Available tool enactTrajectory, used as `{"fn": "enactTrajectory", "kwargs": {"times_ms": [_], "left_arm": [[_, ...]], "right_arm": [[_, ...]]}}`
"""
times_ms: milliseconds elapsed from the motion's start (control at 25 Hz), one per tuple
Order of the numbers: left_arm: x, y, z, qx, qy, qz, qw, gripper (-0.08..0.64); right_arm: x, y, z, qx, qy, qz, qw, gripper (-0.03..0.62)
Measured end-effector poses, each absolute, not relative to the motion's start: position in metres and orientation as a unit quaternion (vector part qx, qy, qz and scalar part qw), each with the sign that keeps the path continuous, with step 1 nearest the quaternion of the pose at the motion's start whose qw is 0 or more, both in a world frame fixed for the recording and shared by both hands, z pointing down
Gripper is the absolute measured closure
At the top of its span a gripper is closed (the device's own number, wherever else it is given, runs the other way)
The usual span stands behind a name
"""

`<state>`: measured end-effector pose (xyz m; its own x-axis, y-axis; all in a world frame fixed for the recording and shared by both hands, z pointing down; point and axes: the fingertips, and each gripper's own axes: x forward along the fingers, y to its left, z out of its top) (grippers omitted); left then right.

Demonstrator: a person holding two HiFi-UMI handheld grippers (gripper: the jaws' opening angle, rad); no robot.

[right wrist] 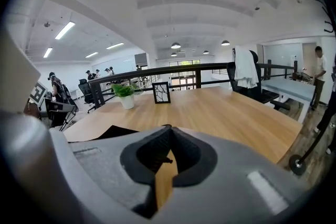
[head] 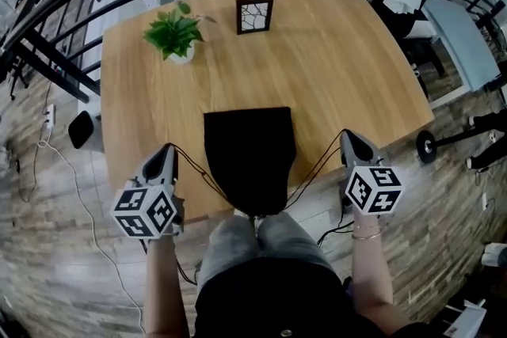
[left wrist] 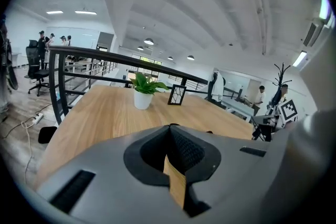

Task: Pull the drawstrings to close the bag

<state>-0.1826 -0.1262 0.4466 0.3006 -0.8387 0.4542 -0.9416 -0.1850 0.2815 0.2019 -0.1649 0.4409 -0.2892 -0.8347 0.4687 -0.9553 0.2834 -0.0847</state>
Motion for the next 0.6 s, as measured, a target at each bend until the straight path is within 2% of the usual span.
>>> {"fn": "enactTrajectory", "kwargs": {"times_ms": [360,600], "left_arm": [[-0.159,-0.114,0.493,0.767,-0.546,0.153,0.299,0.545],[-0.146,-0.106,0.518,0.774,-0.514,0.182,0.322,0.545]], "right_arm": [[0.18,-0.144,0.502,0.516,-0.783,0.24,0.25,0.591],[0.163,-0.133,0.524,0.482,-0.79,0.259,0.275,0.591]]}}
